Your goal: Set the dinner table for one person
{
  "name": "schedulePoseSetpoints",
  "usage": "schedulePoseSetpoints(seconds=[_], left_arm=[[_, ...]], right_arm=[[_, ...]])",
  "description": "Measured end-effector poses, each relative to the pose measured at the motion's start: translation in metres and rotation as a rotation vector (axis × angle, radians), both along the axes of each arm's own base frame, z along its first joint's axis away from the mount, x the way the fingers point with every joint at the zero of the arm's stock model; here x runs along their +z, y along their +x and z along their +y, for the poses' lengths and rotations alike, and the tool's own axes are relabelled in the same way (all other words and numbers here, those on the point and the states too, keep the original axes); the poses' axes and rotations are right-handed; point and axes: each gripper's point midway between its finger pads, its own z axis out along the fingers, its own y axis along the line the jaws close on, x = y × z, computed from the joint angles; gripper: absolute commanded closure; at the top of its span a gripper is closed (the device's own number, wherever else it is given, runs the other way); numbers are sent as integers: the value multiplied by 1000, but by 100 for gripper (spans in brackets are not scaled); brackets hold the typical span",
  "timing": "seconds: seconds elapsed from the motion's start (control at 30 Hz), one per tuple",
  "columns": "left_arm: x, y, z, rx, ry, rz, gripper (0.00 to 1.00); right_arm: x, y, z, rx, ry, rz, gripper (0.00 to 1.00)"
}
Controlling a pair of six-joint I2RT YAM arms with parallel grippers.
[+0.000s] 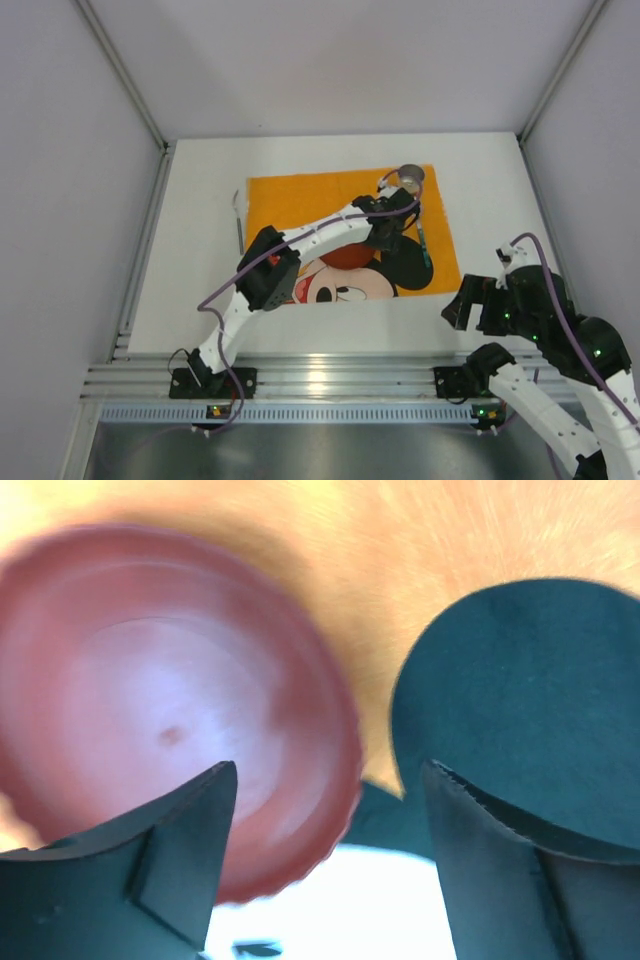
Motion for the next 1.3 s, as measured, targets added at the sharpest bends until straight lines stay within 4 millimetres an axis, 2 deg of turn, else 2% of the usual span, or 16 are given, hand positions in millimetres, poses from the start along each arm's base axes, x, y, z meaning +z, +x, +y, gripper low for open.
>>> schedulePoseSetpoints(seconds=[0.1,0.2,0.27,0.3,0.33,0.4,0.47,0.53,0.57,0.6,0.7,1.03,1.13,1.17,1.2,1.3], left_arm=[[45,6,17,38,-26,-78,18],[103,12,64,110,-77,-147,18],[143,19,120,200,-122,-204,18],[150,28,145,253,-124,-218,18],[160,36,178,313,-134,-248,18],[162,45,246,436,-111,-273,19],[142,45,310,546,-55,-251,20],[113,40,349,605,-5,-191,21],[97,35,362,618,19,-152,21],[80,30,372,623,38,-107,21],[50,25,384,614,55,-29,22],[-5,60,387,575,22,45,28],[-21,68,391,582,13,71,36],[-22,71,392,584,5,74,41],[-21,77,393,588,-4,65,51],[-21,89,396,587,-22,54,69]], right_arm=[[-1,0,0,-3,1,4,0],[-7,-1,0,-6,-5,22,0],[-13,-1,0,-10,-10,42,0],[-16,-1,0,-11,-14,52,0],[-21,-2,0,-11,-19,67,0],[-28,-3,1,-7,-25,95,0],[-34,-3,3,-6,-32,122,0],[-39,-1,5,-2,-40,150,0],[-41,1,6,0,-43,162,0],[-43,3,8,2,-47,173,0],[-47,9,12,6,-55,197,0],[-66,30,23,12,-111,303,0],[-72,37,26,16,-130,333,0],[-74,40,28,17,-135,342,0],[-76,43,29,16,-141,353,0],[-78,53,34,18,-149,367,0]])
